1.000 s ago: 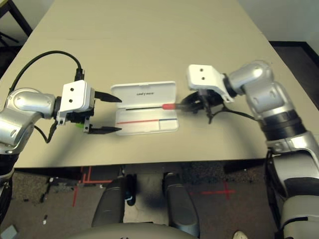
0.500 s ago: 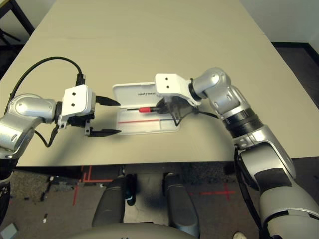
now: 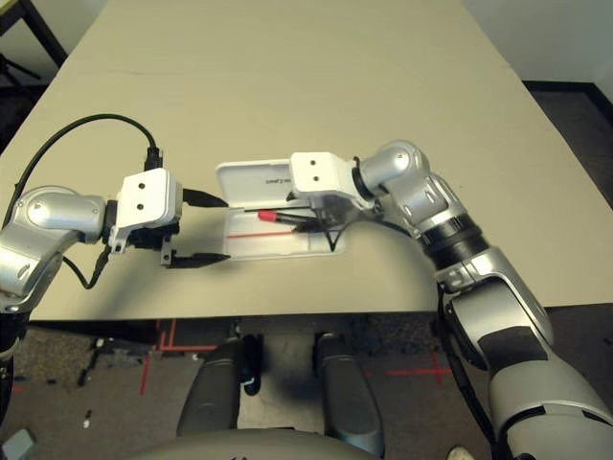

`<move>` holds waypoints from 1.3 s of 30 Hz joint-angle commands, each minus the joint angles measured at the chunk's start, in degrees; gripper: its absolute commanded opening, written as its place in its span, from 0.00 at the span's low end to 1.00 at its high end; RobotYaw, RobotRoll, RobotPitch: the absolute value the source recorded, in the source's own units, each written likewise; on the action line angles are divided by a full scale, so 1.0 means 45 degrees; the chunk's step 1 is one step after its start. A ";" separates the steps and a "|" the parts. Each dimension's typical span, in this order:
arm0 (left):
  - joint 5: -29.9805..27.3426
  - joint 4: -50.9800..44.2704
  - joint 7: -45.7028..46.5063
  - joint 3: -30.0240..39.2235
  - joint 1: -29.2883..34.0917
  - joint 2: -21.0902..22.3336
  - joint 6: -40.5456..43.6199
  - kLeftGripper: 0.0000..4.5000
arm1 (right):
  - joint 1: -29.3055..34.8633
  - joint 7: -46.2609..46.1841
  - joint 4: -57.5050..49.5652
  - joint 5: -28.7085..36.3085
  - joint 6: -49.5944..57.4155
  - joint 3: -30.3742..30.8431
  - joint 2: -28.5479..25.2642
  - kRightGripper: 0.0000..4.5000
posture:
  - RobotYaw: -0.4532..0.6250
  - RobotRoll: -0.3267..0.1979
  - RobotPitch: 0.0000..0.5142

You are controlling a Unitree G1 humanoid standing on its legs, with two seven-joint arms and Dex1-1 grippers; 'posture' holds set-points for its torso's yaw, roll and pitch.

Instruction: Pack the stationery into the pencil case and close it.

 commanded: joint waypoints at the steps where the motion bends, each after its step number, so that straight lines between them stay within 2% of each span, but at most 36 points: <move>1: -0.0048 -0.0098 -0.0010 0.0057 0.0161 0.0106 -0.0008 1.00 | 0.0483 0.0778 -0.1081 0.1147 0.1249 -0.0824 -0.0899 1.00 | 0.44 0.62 0.40; 6: -0.0170 -0.0068 0.0073 0.0151 0.0317 0.0073 0.0160 1.00 | 0.1274 0.0822 -0.2290 0.2670 0.3632 -0.2217 -0.2215 1.00 | 0.43 0.62 0.40; 13: -0.0183 -0.0021 0.0084 0.0303 0.0443 0.0199 0.0188 1.00 | 0.3007 0.0880 -0.3832 0.4961 0.5814 -0.4618 -0.4075 1.00 | 0.42 0.62 0.38; 18: -0.0233 0.0063 0.0091 0.0493 0.0426 0.0248 0.0359 1.00 | 0.3799 0.0330 -0.4724 0.6203 0.6710 -0.5761 -0.4337 1.00 | 0.41 0.62 0.37; 21: -0.0283 0.0056 0.0194 0.0615 0.0412 0.0249 0.0643 1.00 | 0.4041 -0.0065 -0.5158 0.6432 0.6804 -0.5807 -0.4270 1.00 | 0.40 0.62 0.37; 25: 0.0314 0.0179 0.1175 0.0745 0.0280 0.0413 0.1628 1.00 | 0.4161 -0.0413 -0.5402 0.6592 0.6756 -0.5655 -0.4214 1.00 | 0.40 0.62 0.38; 30: 0.1034 0.0691 0.3285 0.0956 -0.0370 0.0274 0.4409 1.00 | 0.4126 -0.0642 -0.5386 0.6622 0.6632 -0.5391 -0.4127 1.00 | 0.41 0.62 0.39; 32: 0.0913 0.0674 0.3772 0.1041 -0.0599 0.0180 0.5621 1.00 | 0.4095 -0.0694 -0.5343 0.6582 0.6566 -0.5302 -0.4075 1.00 | 0.41 0.62 0.39; 34: 0.0488 0.0449 0.4306 0.1320 -0.0872 -0.0073 0.7736 1.00 | 0.4073 -0.0758 -0.5292 0.6517 0.6480 -0.5211 -0.3986 1.00 | 0.41 0.62 0.39; 36: 0.0227 0.0285 0.4586 0.1450 -0.1051 -0.0222 0.8734 1.00 | 0.4051 -0.0790 -0.5250 0.6489 0.6419 -0.5152 -0.3949 1.00 | 0.41 0.62 0.39; 39: 0.0481 0.0560 0.5862 0.1789 -0.1425 -0.0688 1.0448 1.00 | 0.4041 -0.0828 -0.5166 0.6429 0.6277 -0.5051 -0.3878 1.00 | 0.41 0.62 0.39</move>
